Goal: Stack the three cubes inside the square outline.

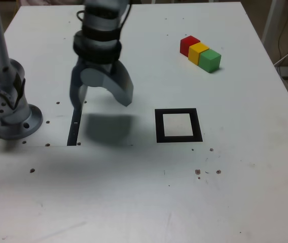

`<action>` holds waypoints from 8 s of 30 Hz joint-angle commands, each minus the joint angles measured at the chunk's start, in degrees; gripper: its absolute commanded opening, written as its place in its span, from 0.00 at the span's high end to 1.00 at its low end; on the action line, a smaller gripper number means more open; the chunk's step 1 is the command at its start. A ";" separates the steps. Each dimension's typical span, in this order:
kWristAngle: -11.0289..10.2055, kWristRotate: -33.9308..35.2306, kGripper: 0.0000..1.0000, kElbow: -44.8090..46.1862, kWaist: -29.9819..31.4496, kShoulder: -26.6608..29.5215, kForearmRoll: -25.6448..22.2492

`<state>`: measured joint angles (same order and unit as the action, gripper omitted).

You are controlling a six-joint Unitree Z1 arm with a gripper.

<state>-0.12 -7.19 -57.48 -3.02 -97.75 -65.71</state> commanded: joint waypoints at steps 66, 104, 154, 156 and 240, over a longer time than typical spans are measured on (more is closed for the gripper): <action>-9.09 -2.84 0.01 -63.97 -26.07 -34.92 -20.67; -7.58 -1.37 0.19 -81.63 -28.26 -48.08 -27.34; -8.48 -3.19 0.62 -76.15 -26.88 -39.32 -27.99; -8.56 -3.19 0.62 -74.12 -26.40 -37.69 -27.94; -0.39 9.32 0.46 -27.27 5.03 -20.02 0.80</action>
<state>-0.60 2.22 -84.91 1.96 -117.55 -65.03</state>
